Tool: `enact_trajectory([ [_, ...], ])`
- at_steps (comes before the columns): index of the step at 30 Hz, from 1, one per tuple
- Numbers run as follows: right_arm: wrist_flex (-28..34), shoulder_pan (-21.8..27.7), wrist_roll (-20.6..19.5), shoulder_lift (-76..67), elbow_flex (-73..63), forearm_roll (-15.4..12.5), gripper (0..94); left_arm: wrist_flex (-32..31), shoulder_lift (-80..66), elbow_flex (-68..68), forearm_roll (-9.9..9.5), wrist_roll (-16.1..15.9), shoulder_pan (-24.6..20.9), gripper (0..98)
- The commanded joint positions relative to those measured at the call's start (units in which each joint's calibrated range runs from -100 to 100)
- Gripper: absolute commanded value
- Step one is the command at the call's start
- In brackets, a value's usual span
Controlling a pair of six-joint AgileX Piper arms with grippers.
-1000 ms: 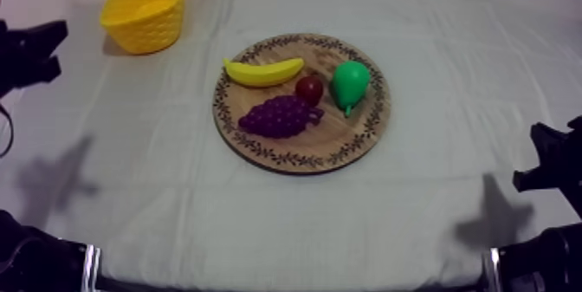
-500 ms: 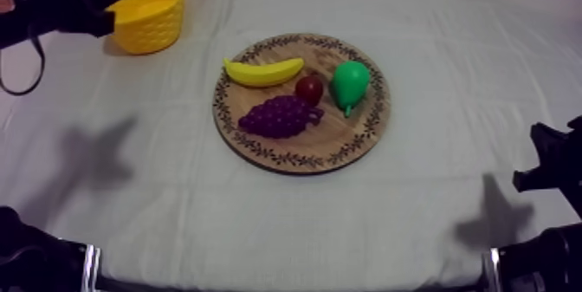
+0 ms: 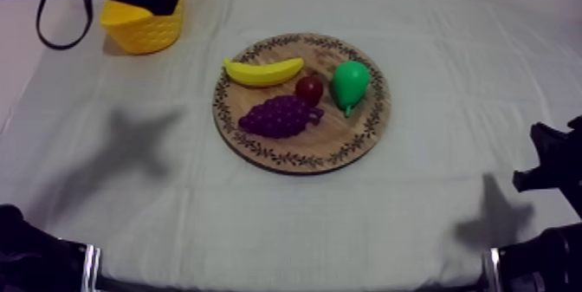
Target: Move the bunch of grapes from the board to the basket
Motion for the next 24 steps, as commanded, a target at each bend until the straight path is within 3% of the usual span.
enact_trajectory([
  [1, 0.0, 0.0, 0.0, 0.0, 0.0, 0.0, 0.3, 1.6, 2.0, -2.2, 0.13, -0.2, 0.5, 0.0],
  [8, 0.0, 0.0, 0.0, 0.0, 0.0, 0.0, 0.3, 5.2, 9.1, -6.3, 0.63, -0.9, 1.8, 0.0],
  [15, 0.0, 0.0, 0.0, 0.0, 0.0, 0.0, 0.3, 6.5, 16.7, -9.0, 2.36, -1.8, 2.2, 0.0],
  [24, 0.0, 0.0, 0.0, 0.0, 0.0, 0.0, 0.3, 9.1, 22.8, -13.5, 2.39, -2.7, 3.4, 0.0],
])
